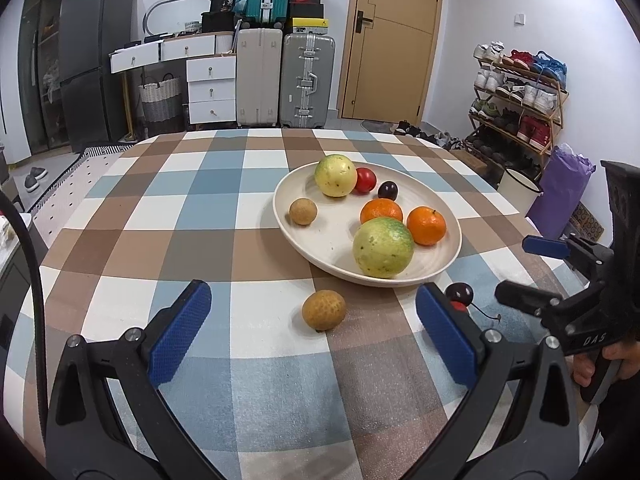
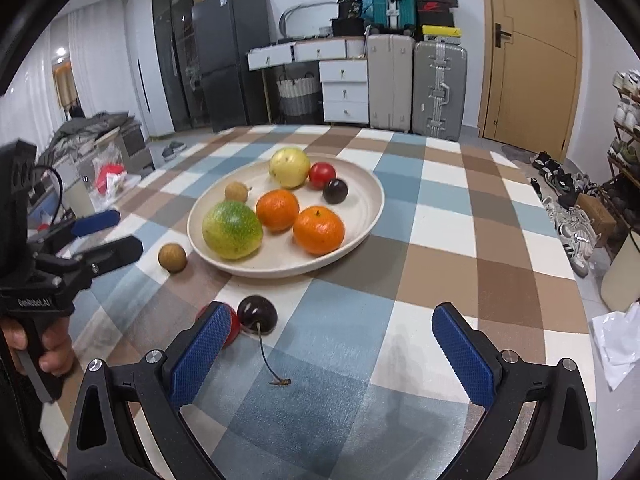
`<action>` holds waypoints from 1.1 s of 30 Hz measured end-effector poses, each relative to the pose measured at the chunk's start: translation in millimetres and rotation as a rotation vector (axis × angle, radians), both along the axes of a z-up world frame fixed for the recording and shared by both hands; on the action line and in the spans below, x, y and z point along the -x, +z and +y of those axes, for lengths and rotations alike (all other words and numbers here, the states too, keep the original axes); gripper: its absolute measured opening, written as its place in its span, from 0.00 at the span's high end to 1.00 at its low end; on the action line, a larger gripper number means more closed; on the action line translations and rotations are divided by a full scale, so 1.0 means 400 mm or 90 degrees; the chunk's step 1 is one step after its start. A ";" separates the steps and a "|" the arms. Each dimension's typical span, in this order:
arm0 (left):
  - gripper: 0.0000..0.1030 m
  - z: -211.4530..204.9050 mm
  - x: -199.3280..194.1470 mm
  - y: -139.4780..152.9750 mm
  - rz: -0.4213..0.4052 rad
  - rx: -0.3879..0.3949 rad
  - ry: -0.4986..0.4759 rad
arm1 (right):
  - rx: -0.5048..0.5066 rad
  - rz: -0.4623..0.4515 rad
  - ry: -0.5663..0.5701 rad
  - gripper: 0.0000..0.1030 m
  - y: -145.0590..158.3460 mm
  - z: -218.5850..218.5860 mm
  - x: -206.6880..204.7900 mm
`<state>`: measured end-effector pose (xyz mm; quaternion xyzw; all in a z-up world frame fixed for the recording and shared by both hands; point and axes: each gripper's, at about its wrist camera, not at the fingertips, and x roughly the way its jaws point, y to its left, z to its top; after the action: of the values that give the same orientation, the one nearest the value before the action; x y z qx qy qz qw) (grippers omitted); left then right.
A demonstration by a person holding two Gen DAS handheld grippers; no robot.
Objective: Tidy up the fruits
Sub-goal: 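Withdraw both grippers from the plate toward the remaining fruits, then grasp the small brown round fruit with the left gripper while the right gripper approaches the tomato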
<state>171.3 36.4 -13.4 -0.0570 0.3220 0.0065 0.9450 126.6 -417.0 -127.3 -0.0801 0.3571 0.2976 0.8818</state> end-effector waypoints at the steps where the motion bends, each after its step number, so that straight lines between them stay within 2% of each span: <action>1: 0.01 0.001 -0.002 -0.001 0.003 0.002 0.000 | 0.013 0.003 0.003 0.01 -0.006 0.009 -0.003; 8: 0.01 0.007 -0.008 -0.008 0.015 0.013 0.000 | 0.063 0.031 0.015 0.01 -0.038 0.046 -0.020; 16: 0.01 0.008 -0.016 -0.014 0.022 0.018 0.001 | 0.030 0.053 0.000 0.01 -0.034 0.048 -0.047; 19: 0.01 0.009 -0.016 -0.015 0.022 0.018 0.001 | 0.056 0.046 -0.006 0.01 -0.039 0.067 -0.051; 27: 0.01 0.014 -0.018 -0.024 0.027 0.024 0.002 | 0.055 0.069 -0.008 0.01 -0.040 0.066 -0.064; 33: 0.01 0.015 -0.019 -0.025 0.028 0.025 0.003 | 0.052 0.065 -0.008 0.02 -0.035 0.067 -0.061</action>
<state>178.9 42.3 -23.3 -0.0761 0.3425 0.0033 0.9364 151.2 -390.3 -141.2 -0.0986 0.4143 0.2809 0.8601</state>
